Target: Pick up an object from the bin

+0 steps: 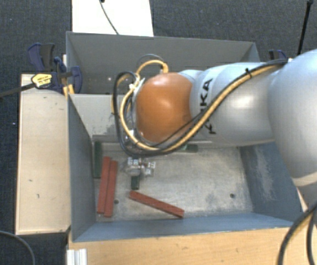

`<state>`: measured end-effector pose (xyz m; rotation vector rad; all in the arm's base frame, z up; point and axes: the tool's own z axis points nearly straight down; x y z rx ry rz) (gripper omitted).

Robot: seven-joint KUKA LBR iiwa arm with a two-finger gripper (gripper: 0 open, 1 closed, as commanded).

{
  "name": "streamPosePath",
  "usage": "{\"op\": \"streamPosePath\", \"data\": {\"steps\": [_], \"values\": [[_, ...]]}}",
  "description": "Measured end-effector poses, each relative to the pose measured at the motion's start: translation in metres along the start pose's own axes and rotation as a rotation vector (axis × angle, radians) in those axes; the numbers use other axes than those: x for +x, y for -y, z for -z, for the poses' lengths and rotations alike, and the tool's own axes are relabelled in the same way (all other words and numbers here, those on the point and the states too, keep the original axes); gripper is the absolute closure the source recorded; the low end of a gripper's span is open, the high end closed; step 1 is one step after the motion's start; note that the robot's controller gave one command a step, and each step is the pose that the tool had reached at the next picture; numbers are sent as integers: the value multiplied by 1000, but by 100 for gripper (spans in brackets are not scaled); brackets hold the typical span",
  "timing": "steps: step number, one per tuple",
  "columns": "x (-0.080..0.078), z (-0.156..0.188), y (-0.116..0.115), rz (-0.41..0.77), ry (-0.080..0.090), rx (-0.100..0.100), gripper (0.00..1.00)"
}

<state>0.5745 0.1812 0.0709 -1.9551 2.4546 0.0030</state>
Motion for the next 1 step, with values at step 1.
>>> {"op": "streamPosePath", "data": {"steps": [1], "values": [[-2,120,2,-12,3,8,100]]}}
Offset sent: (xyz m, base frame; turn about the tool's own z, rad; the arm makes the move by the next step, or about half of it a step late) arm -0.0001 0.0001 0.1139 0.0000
